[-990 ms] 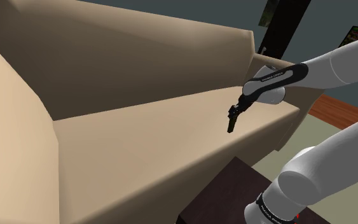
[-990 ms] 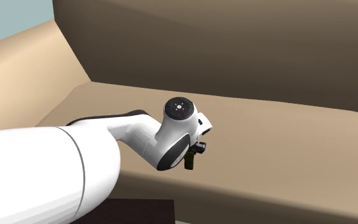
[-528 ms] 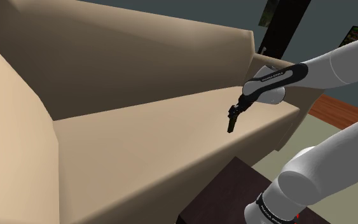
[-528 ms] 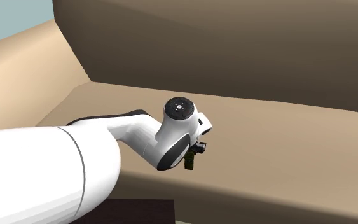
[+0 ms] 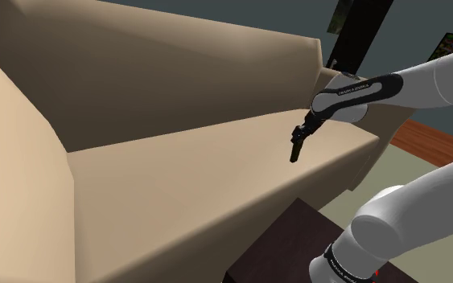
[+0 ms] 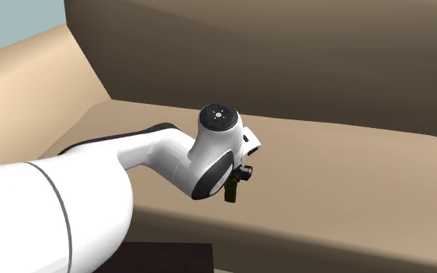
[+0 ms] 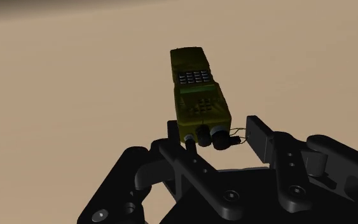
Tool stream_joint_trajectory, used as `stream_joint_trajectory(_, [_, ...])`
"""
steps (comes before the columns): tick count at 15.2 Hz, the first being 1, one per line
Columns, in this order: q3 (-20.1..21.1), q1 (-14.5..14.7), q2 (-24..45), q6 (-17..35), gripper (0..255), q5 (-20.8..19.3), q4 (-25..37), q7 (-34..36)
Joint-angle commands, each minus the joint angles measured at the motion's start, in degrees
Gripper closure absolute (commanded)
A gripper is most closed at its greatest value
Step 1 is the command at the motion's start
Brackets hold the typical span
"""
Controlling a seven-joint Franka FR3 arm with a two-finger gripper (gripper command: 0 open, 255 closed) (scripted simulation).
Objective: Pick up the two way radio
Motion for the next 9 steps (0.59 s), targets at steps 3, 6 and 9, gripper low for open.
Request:
stream_joint_trajectory(3, [0.9, -0.5, -2.0, -3.6, 255, -0.7, 1.6, 0.8])
stream_joint_trajectory(6, [1.6, -0.8, -3.3, -6.2, 255, -1.0, 3.0, 1.2])
stream_joint_trajectory(9, [1.8, -0.8, -3.8, -7.2, 255, -1.1, 3.6, 1.4])
